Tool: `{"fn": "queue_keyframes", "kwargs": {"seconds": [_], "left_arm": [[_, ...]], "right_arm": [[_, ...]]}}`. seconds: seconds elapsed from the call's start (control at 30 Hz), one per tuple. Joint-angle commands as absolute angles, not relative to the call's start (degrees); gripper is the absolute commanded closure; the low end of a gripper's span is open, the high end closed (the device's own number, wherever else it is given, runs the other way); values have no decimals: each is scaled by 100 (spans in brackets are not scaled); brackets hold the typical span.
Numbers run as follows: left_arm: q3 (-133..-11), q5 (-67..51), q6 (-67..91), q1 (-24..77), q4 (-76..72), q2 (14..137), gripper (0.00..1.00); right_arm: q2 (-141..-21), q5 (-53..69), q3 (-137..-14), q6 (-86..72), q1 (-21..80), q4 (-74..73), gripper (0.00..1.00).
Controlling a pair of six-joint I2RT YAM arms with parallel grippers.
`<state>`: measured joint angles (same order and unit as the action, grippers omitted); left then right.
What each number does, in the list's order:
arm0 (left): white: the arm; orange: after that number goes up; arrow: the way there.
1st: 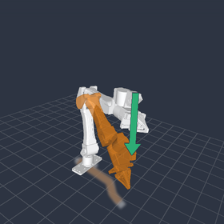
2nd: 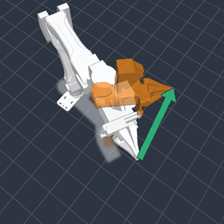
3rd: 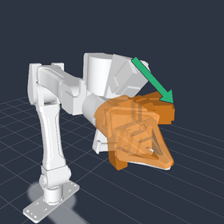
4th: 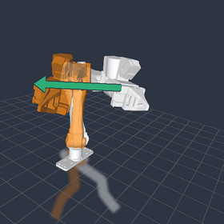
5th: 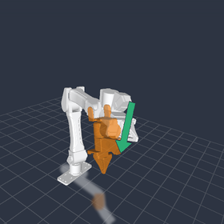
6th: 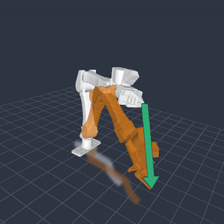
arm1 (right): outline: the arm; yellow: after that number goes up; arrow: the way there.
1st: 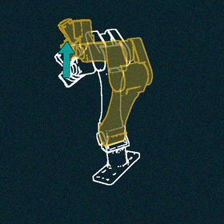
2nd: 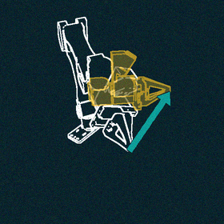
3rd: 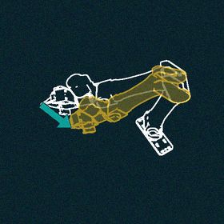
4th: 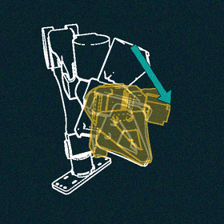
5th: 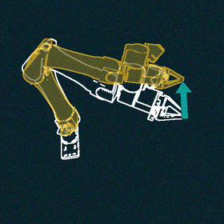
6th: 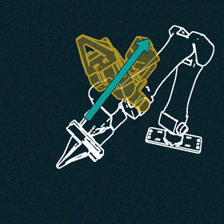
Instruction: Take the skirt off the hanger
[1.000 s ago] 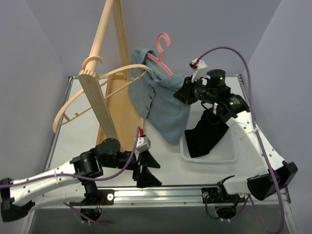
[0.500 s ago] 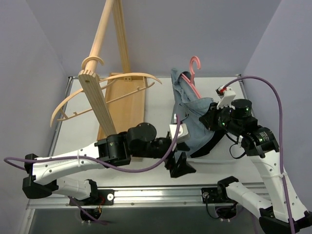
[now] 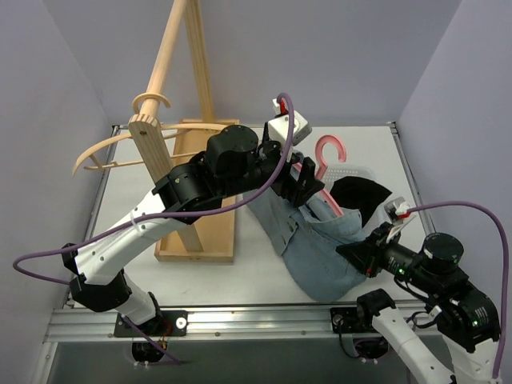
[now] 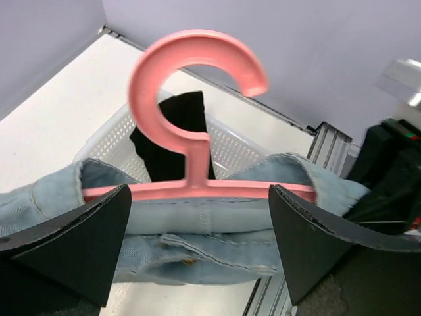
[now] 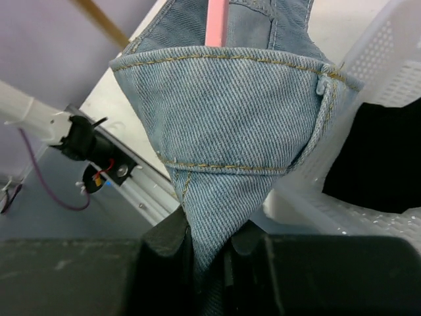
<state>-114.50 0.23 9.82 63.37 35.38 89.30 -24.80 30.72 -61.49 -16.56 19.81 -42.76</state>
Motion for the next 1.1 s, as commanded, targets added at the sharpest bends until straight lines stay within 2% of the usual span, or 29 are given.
{"fn": "queue_keyframes", "kwargs": {"seconds": [0.0, 0.5, 0.57, 0.6, 0.67, 0.7, 0.77, 0.8, 0.83, 0.87, 0.97, 1.07], "left_arm": [[-11689, 26, 1002, 6319, 3621, 8921, 6], [-11865, 0, 1266, 6214, 3296, 9237, 5], [-11857, 44, 1292, 6196, 3191, 9281, 2], [-11856, 35, 1318, 6170, 3138, 9299, 3], [-11856, 18, 1353, 6152, 3006, 9351, 17], [-11874, 9, 1380, 6144, 2962, 9378, 37], [-11892, 0, 1389, 6144, 2866, 9413, 65], [-11883, 0, 1406, 6144, 2813, 9404, 97], [-11857, 26, 1432, 6144, 2778, 9378, 98], [-11735, 18, 1441, 6144, 2621, 9317, 98], [-11602, 70, 1450, 6152, 2453, 9238, 98], [-11566, 132, 1441, 6144, 2435, 9246, 98]], "right_arm": [[-2198, 3814, -6266, -1802, 1960, -3858, 100], [-1890, 4473, -6416, -1846, 1890, -4078, 100], [-1881, 4553, -6451, -1854, 1863, -4078, 100], [-1890, 4561, -6469, -1846, 1855, -4113, 100], [-1916, 4605, -6504, -1819, 1820, -4166, 100], [-1916, 4605, -6530, -1785, 1819, -4227, 100], [-1925, 4553, -6609, -1775, 1776, -4306, 100], [-1925, 4283, -6662, -1784, 1775, -4428, 100], [-1925, 4106, -6714, -1793, 1767, -4508, 99], [-1925, 3991, -6767, -1793, 1758, -4578, 78], [-1925, 3727, -6952, -1889, 1767, -4615, 49], [-2012, 3630, -7128, -2030, 1758, -4421, 40]]}}
